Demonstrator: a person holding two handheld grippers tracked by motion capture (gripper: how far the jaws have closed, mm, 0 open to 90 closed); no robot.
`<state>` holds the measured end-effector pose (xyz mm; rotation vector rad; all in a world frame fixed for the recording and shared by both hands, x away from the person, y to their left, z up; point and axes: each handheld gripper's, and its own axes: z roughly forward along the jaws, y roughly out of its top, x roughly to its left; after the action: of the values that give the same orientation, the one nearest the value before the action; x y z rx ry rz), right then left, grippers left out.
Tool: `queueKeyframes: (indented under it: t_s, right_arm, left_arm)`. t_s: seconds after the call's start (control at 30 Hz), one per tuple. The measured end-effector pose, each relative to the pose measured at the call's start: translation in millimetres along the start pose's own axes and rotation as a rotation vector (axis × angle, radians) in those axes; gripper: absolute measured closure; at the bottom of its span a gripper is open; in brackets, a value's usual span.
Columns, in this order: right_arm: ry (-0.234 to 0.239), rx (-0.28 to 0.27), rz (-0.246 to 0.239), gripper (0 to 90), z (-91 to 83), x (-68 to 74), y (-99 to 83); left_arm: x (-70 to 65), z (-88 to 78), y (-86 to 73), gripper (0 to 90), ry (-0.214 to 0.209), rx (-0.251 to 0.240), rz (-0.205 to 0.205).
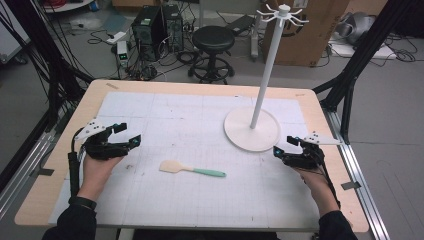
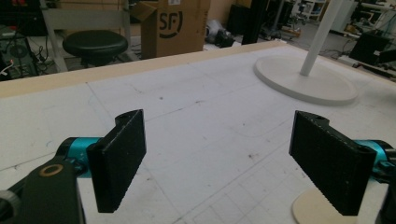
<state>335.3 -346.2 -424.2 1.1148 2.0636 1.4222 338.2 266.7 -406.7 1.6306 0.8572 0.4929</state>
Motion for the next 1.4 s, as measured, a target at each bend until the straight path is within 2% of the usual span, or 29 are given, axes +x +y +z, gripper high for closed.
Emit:
queueKeyframes:
  t_s: [0.2,0.47,0.67,0.87,0.97,1.0,1.03,1.1,1.13,1.23,1.27,1.3,1.37,1.4]
  right_arm:
    - [0.002,0.003,-0.001,21.5,1.6,-0.1,-0.2]
    - [0.007,0.009,0.002,21.4,2.6,-0.1,-0.7]
    - [0.005,0.012,-0.002,21.2,2.3,-0.8,-0.6]
    - [0.005,0.018,-0.004,21.2,3.2,0.0,-0.8]
    - [0.006,0.022,-0.006,21.2,3.7,0.4,-1.0]
    - [0.006,0.021,-0.011,21.2,3.8,1.0,-0.9]
    - [0.005,0.020,-0.012,21.2,3.8,1.3,-0.7]
    - [0.007,0.020,-0.014,21.2,3.4,1.6,-0.6]
    - [0.006,0.020,-0.014,21.2,3.4,1.6,-0.6]
    - [0.009,0.021,-0.016,21.2,3.7,1.6,-0.8]
    - [0.011,0.025,-0.014,21.2,4.4,1.9,-1.1]
    - [0.011,0.029,-0.018,21.2,4.6,1.8,-1.3]
    - [0.014,0.035,-0.020,21.2,5.2,2.7,-1.5]
    - [0.014,0.034,-0.022,21.2,5.5,3.2,-1.5]
  left_arm:
    - [-0.1,-2.1,0.4,18.6,-0.001,0.016,-0.004]
    - [-2.4,-0.1,-0.2,18.5,-0.005,0.042,0.019]
    - [-2.9,0.2,0.3,18.6,0.003,0.029,0.032]
    - [-7.4,1.5,5.4,18.8,-0.025,0.037,0.018]
    - [-13.9,6.0,11.0,18.9,-0.070,0.055,0.032]
    - [-22.2,12.5,13.1,18.7,-0.121,0.067,0.051]
    - [-22.2,12.5,13.1,18.6,-0.121,0.067,0.051]
    - [-37.2,25.6,13.3,18.6,-0.203,0.109,0.100]
    - [-37.2,25.6,13.3,18.4,-0.203,0.109,0.100]
    - [-53.3,39.2,13.8,18.3,-0.286,0.151,0.138]
    - [-61.5,46.6,14.3,18.3,-0.328,0.169,0.150]
    - [-61.5,46.6,14.3,18.3,-0.328,0.169,0.150]
    - [-70.0,54.9,13.7,18.3,-0.363,0.183,0.158]
    - [-77.2,63.7,11.6,18.3,-0.390,0.211,0.164]
